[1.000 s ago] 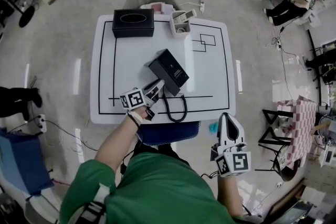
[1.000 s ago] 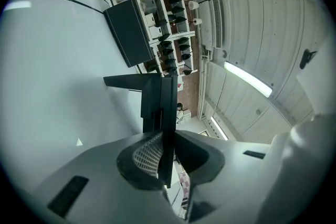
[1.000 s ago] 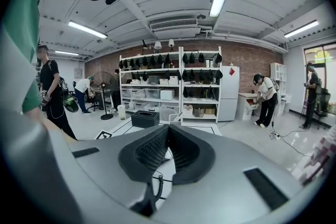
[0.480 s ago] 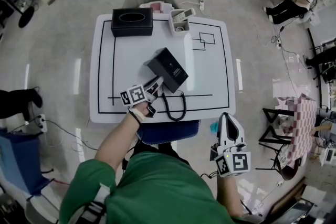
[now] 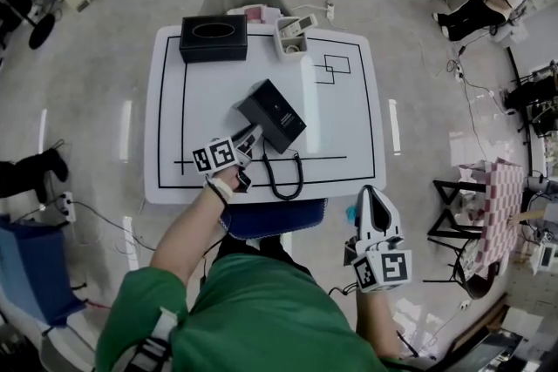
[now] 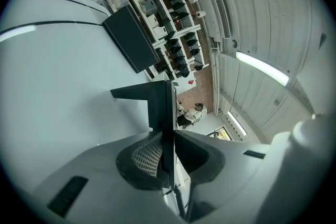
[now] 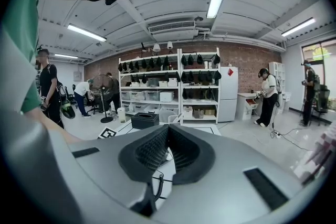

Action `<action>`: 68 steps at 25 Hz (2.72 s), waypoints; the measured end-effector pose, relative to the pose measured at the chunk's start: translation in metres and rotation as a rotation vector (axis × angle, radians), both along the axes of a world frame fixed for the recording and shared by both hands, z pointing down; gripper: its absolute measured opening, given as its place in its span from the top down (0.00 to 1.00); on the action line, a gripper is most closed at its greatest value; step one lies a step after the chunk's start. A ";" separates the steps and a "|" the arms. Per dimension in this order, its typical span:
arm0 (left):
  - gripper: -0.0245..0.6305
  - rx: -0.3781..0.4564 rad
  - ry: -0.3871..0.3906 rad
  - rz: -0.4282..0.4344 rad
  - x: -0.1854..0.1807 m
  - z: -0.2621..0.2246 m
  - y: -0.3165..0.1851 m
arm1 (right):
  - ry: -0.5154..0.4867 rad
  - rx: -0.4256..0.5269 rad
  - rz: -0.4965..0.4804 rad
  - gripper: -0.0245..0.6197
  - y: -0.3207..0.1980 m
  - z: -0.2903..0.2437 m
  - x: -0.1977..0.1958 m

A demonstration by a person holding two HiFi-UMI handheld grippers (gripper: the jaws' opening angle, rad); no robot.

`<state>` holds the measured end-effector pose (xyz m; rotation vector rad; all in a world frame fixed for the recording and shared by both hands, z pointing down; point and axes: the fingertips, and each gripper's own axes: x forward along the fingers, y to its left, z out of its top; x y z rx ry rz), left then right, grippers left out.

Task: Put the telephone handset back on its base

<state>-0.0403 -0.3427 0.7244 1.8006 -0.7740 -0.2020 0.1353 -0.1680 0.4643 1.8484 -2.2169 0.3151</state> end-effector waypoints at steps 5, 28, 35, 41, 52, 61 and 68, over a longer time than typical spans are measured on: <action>0.83 0.030 -0.031 -0.022 -0.012 -0.012 0.011 | -0.004 0.019 0.004 0.93 0.003 -0.003 0.009; 0.83 0.779 -0.492 -0.067 -0.032 -0.289 0.062 | -0.075 0.281 -0.085 0.93 -0.029 -0.088 0.045; 0.83 0.913 -0.668 -0.088 -0.030 -0.346 0.093 | -0.098 0.370 -0.147 0.93 -0.028 -0.126 0.031; 0.83 0.981 -0.680 -0.112 -0.028 -0.373 0.114 | -0.070 0.409 -0.180 0.93 -0.024 -0.142 0.023; 0.83 0.981 -0.652 -0.159 -0.037 -0.381 0.128 | -0.007 0.440 -0.216 0.93 -0.013 -0.151 0.016; 0.83 0.966 -0.665 -0.157 -0.036 -0.378 0.128 | -0.012 0.443 -0.219 0.93 -0.011 -0.150 0.019; 0.84 0.961 -0.660 -0.165 -0.037 -0.378 0.126 | -0.021 0.440 -0.222 0.93 -0.013 -0.147 0.020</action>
